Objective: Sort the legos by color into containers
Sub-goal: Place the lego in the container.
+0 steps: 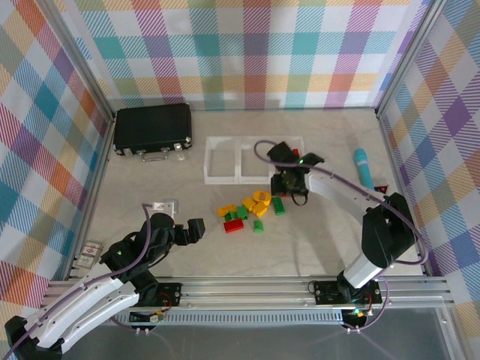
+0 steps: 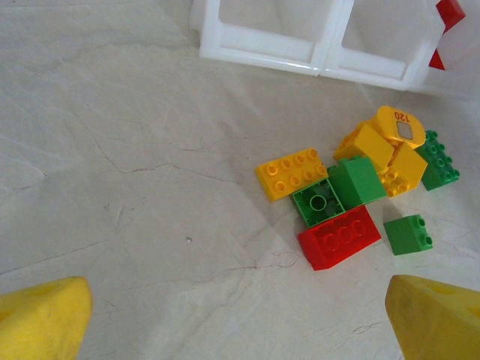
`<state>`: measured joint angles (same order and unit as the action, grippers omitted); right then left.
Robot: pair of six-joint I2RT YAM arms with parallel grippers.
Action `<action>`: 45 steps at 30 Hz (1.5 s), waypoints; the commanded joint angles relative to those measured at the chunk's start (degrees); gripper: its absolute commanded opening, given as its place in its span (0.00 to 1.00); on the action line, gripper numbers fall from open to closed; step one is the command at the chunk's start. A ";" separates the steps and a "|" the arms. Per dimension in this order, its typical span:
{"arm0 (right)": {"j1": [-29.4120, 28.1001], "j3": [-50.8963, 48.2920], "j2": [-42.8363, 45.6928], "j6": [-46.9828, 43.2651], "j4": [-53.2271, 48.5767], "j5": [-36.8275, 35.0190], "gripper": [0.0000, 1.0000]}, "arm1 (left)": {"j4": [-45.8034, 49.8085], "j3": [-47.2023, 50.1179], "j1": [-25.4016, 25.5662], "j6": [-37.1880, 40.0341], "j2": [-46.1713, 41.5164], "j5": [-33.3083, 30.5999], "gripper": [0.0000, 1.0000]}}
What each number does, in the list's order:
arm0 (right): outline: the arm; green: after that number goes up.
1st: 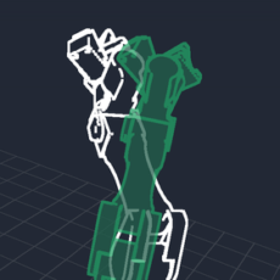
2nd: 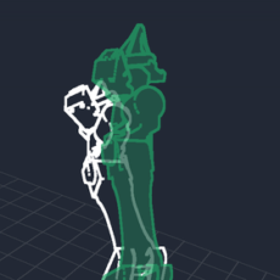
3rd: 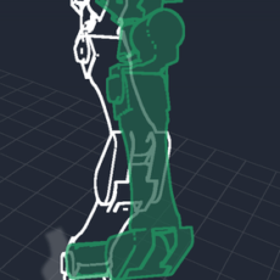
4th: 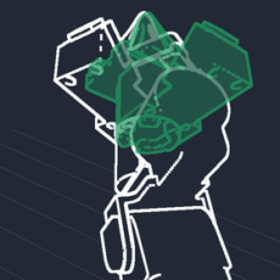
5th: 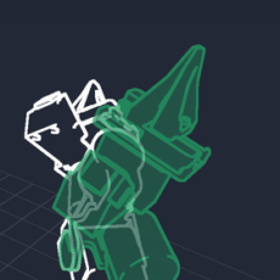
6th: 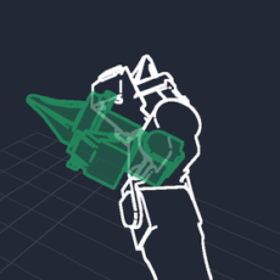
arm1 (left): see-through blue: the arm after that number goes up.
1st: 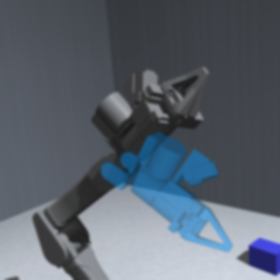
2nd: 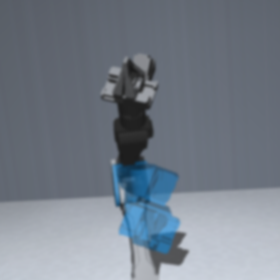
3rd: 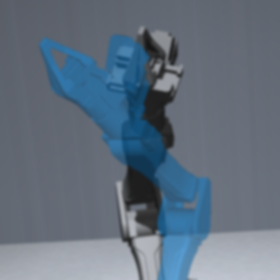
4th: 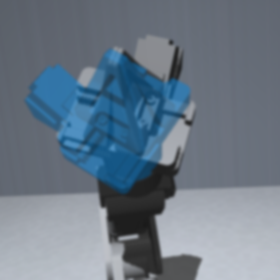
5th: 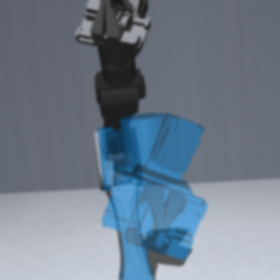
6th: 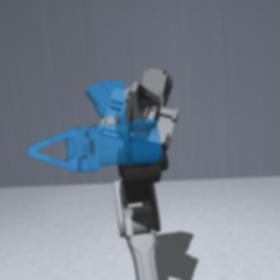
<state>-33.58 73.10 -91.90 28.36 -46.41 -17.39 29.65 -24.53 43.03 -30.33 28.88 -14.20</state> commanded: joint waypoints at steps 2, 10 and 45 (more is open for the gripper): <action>5.22 10.71 -4.10 -9.07 -0.70 1.36 0.51 | -1.90 -1.74 0.54 1.29 0.74 -1.12 1.00; 10.15 29.68 -18.62 -15.37 -2.31 3.07 0.49 | -0.50 -2.49 0.52 1.31 0.87 -2.28 1.00; 12.75 48.30 -33.76 -20.54 -5.43 -0.11 0.80 | 0.43 -3.06 0.51 0.73 -0.32 -0.26 1.00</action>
<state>-21.32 119.11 -129.80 8.05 -48.80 -17.17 30.04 -26.06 43.03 -30.15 28.91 -15.46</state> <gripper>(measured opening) 0.803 0.997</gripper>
